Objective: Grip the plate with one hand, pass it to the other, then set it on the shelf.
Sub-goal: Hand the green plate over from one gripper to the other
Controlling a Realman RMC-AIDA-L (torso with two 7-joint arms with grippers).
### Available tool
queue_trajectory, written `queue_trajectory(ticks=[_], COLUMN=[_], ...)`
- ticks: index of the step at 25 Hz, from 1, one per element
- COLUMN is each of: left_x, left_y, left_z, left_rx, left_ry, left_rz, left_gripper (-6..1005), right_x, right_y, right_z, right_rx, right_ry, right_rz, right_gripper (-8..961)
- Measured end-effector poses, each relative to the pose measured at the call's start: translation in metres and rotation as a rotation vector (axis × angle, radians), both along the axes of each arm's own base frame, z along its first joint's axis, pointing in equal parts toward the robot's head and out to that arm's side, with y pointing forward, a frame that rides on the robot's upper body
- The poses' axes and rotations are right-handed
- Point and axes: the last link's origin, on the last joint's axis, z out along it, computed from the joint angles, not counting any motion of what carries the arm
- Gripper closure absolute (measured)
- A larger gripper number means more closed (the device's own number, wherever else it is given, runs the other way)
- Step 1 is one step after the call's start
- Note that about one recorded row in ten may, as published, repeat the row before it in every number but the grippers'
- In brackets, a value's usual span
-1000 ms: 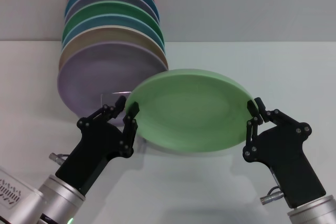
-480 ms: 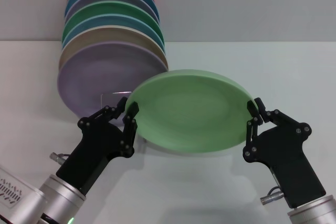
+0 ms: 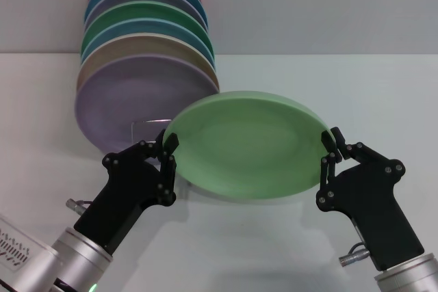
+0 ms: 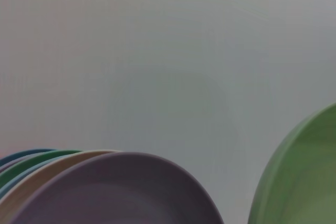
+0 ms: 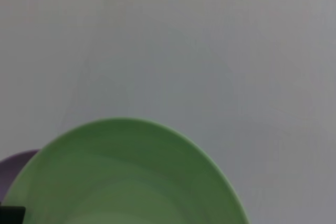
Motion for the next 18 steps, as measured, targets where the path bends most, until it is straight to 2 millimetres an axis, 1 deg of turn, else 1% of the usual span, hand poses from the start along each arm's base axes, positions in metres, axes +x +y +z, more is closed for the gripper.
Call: queue_trajectory(ticks=[2, 7, 17, 18], left_x=[0.0000, 0.0001, 0.0002, 0.0002], left_y=[0.0001, 0.0006, -0.0004, -0.0004], left_z=[-0.0001, 0.0001, -0.0001, -0.0001], left_rx=[-0.001, 0.000, 0.007, 0.007], left_ry=[0.001, 0.001, 0.008, 0.008], left_rz=[-0.001, -0.002, -0.002, -0.002], left_gripper=[895, 947, 963, 963], right_x=[0.0003, 0.0014, -0.0003, -0.0003], right_y=[0.0000, 0.0012, 0.0024, 0.0024], right_z=[0.0001, -0.0010, -0.0034, -0.0034], right_rx=[-0.001, -0.012, -0.037, -0.037], right_ry=[0.001, -0.004, -0.006, -0.006], right_rz=[-0.001, -0.004, 0.012, 0.012], right_gripper=[888, 887, 884, 849])
